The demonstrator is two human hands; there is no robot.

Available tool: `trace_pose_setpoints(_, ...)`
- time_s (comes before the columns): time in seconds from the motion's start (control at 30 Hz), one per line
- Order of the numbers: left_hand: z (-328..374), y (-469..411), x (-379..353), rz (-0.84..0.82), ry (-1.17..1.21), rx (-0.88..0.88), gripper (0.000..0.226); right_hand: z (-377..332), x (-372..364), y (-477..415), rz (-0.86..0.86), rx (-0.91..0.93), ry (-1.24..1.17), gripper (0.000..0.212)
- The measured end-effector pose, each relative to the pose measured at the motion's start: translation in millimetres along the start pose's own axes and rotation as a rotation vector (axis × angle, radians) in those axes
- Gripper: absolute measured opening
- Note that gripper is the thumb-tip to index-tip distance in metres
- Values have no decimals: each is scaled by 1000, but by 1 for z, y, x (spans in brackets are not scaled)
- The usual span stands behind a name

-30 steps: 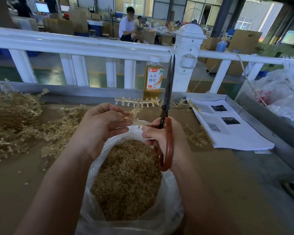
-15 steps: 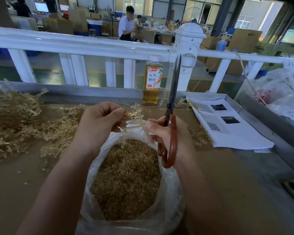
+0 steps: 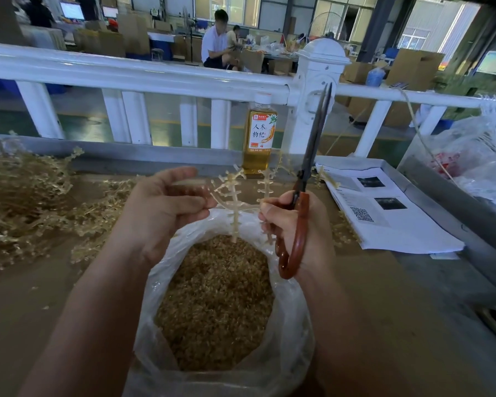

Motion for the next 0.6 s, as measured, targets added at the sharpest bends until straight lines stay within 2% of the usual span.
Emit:
trace_pose_setpoints(0.07,-3,1,-4,-95,-88,44,37,-1,6,-4,45,21,-55,32)
trace_pose_setpoints(0.2,-12,8,-15,-263,-272,153,35,-2,16,-8,119,46,-109,31)
trace_pose_setpoints(0.3,-17,14,-22,-367,-402,168,14,-4,18,-8,128,76,-104,29)
trace_pose_setpoints(0.37,-16,14,-24,-343,-369,145,7,-3,18,-8,123,85,-99,29)
trace_pose_setpoints(0.5,-16,12,-27,-292,-197,153,12,1,17,-9,116,71,-69,32)
trace_pose_setpoints(0.6,-15,11,-28,-296,-189,123,21,2,16,-9,120,69,-64,31)
Point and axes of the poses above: each hand's wrist, its own y-axis away from the middle knuckle, its own x-axis out of the back of the hand, z = x × y, the point moved 7 cm from there along -y, towards the middle knuckle, and after that the axes turned 3 degrees about -x, right-handed, at the moved point
